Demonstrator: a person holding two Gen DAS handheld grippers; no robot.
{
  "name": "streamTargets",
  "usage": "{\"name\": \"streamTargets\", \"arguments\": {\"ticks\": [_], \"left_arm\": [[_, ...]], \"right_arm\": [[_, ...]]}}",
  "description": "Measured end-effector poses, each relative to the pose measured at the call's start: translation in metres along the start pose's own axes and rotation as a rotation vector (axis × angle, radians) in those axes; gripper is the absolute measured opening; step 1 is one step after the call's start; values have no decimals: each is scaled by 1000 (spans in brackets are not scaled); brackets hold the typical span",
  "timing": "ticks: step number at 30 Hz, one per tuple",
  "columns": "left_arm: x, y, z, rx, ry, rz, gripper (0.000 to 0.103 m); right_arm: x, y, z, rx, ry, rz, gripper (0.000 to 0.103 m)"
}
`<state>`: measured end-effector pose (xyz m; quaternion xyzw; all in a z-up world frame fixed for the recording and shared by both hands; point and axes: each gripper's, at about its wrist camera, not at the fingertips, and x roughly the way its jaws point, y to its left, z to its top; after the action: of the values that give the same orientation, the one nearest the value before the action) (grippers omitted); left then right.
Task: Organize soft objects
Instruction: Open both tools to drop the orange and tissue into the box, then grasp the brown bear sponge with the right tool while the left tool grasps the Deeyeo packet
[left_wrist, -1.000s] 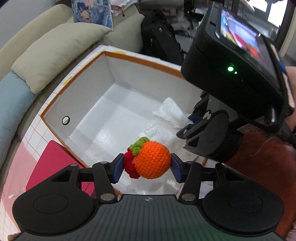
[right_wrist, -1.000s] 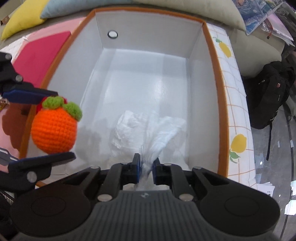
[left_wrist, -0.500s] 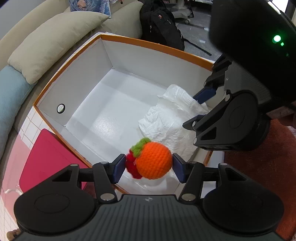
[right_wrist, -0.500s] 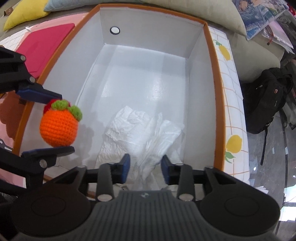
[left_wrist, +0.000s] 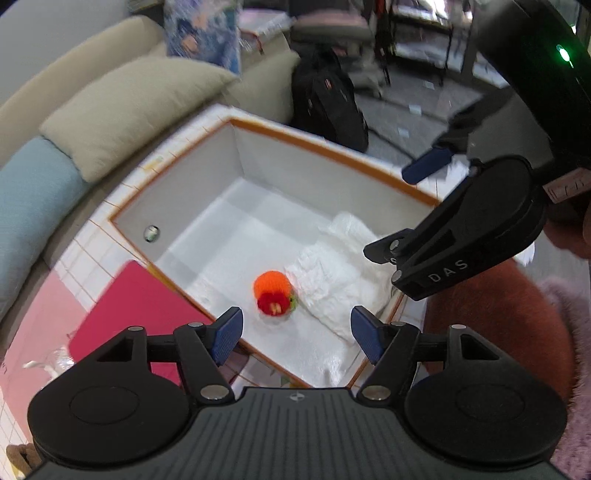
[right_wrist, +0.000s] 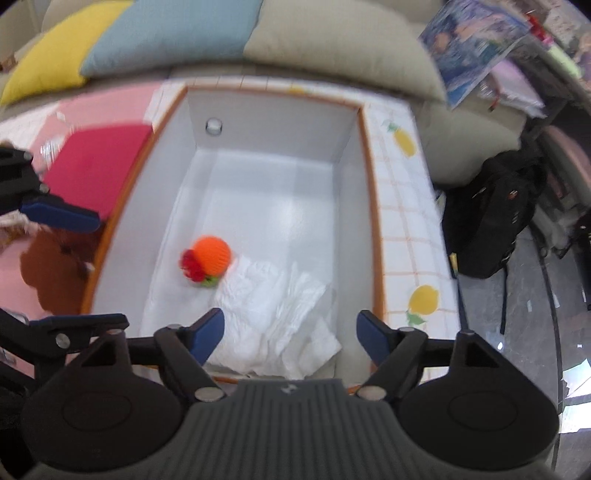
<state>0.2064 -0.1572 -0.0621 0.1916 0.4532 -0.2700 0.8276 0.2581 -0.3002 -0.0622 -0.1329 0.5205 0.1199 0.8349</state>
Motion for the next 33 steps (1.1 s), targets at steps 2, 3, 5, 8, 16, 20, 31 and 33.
{"name": "streamTargets", "arguments": {"ticks": [2,3,5,8,16,20,31,33], "left_arm": [[-18,4,-4,-29,-48,21,79],[-27,6,-7,-41,-75,29,79],[-45,10,-14,-74,-120,50,79],[-68,18,-29,-143,-180,77,79],[-96,44,-90,-352,-220,197,79],[-102,57,-131,-476,-214,224,79],[-103,81,-224,-737,-127,282,78],[-103,85,-232,-766,-123,283,78]], "right_arm": [[-15,3,-2,26,-46,-3,79],[-23,5,-3,43,-75,0,80],[-37,13,-9,72,-131,4,82],[-53,30,-17,104,-218,-1,82],[-66,91,-41,225,-349,137,85],[-58,124,-48,236,-349,214,85],[-10,201,-60,44,-197,235,85],[-2,213,-63,-4,-161,221,85]]}}
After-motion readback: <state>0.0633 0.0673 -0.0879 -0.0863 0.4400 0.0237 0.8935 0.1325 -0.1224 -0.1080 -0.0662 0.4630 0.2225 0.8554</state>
